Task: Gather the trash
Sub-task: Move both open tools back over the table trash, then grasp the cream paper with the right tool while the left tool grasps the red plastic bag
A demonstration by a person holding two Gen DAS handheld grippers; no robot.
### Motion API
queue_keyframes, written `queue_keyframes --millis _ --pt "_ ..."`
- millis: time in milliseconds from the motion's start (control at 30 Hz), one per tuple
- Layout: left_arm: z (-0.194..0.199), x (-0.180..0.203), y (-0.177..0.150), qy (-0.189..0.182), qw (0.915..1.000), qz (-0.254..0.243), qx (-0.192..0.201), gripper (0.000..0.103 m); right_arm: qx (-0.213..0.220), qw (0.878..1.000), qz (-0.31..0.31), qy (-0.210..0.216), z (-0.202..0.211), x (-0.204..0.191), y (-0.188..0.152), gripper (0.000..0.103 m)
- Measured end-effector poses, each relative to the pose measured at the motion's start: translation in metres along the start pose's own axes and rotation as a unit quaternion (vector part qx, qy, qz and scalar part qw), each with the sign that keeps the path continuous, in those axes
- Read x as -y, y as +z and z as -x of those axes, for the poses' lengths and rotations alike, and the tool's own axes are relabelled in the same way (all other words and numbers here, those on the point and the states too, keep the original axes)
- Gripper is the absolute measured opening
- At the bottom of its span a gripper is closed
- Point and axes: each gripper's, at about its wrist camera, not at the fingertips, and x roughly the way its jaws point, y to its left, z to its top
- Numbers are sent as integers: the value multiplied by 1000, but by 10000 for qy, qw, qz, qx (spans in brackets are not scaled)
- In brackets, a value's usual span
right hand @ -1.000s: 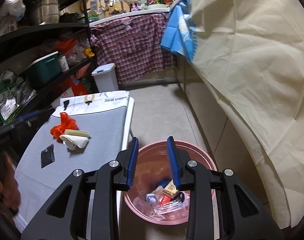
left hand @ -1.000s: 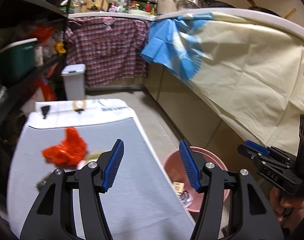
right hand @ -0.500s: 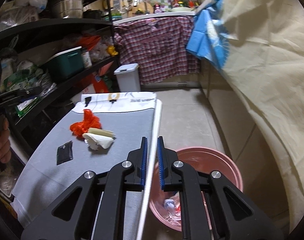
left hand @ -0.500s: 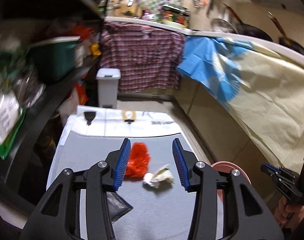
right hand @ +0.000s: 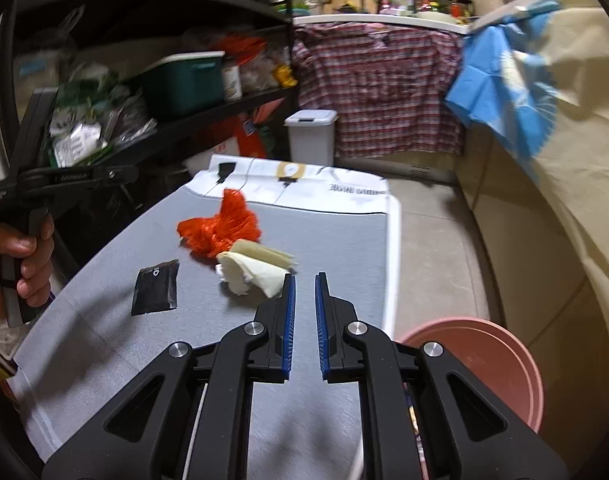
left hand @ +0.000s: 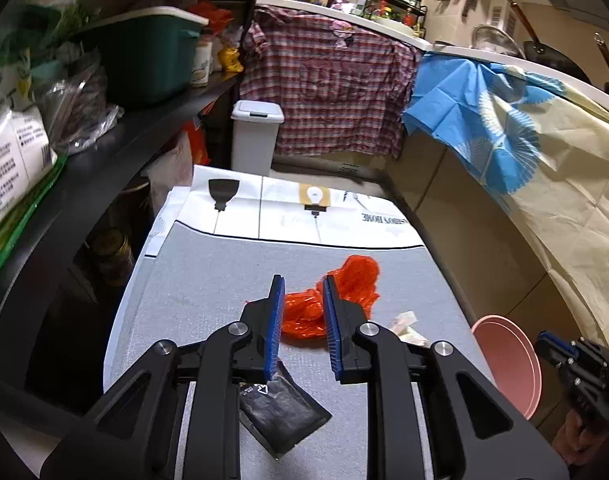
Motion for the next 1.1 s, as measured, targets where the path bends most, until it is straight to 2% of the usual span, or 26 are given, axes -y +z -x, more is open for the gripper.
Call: queue_keyframes --millis 333,367,533,800,867,933,967,1000,1033,1100 --pt "-20 -3 -7 -4 9998 -83 -174 19 -288 9985 449 154 -60 -34 -3 12" --pt "-22 -4 -9 -9 9998 -91 -192 19 -305 9982 484 150 -64 -36 -2 14" --pt "-33 -3 -13 -53 9994 -120 -309 19 -393 9963 760 95 -91 -49 -2 37" --pt "-54 -2 -21 -241 9984 -45 -507 19 -497 9915 1198 -59 -111 -61 -4 38" --pt "-61 0 -22 -269 9982 -35 -544 20 -522 9912 1215 -34 -113 -59 -4 34" --pt "-68 3 -24 -300 9978 -34 -593 22 -550 9913 1198 6 -114 -58 -3 20" --pt "-72 5 -24 -296 9976 -34 -625 25 -566 9912 1193 31 -115 -56 -3 16" --pt "-75 6 -25 -290 9974 -30 -652 34 -573 9912 1194 59 -115 -56 -3 10" --pt "-79 7 -26 -283 9973 -16 -683 39 -571 9911 1199 81 -114 -56 -3 8" --pt "-84 9 -26 -295 9970 11 -720 40 -553 9912 1198 115 -112 -54 -3 5"
